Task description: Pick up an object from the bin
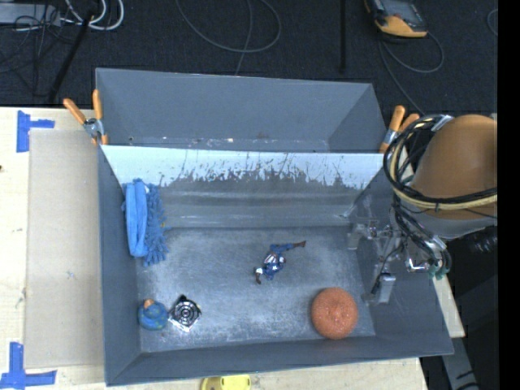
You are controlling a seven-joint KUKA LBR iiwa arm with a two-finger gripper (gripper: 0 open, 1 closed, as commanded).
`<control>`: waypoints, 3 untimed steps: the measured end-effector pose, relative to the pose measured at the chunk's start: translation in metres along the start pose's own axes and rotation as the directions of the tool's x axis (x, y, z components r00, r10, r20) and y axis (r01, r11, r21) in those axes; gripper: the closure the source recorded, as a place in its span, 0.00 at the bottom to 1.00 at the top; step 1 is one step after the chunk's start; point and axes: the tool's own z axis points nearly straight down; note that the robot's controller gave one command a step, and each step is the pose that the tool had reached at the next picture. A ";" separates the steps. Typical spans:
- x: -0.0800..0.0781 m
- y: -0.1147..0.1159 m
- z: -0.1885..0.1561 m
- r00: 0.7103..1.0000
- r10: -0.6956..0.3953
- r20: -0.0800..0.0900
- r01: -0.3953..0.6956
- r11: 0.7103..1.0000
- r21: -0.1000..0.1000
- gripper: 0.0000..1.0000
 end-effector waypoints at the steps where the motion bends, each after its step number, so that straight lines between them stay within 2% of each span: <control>1: -0.002 0.000 -0.004 1.000 -0.003 0.008 0.003 1.000 0.001 0.00; 2: 0.000 0.005 0.040 0.998 0.061 0.014 -0.061 0.998 0.001 0.00; 3: -0.004 -0.013 0.104 0.995 0.094 0.011 -0.094 0.996 0.000 0.00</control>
Offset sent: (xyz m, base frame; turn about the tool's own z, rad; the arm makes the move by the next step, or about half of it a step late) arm -0.0063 0.0111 -0.0928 0.1277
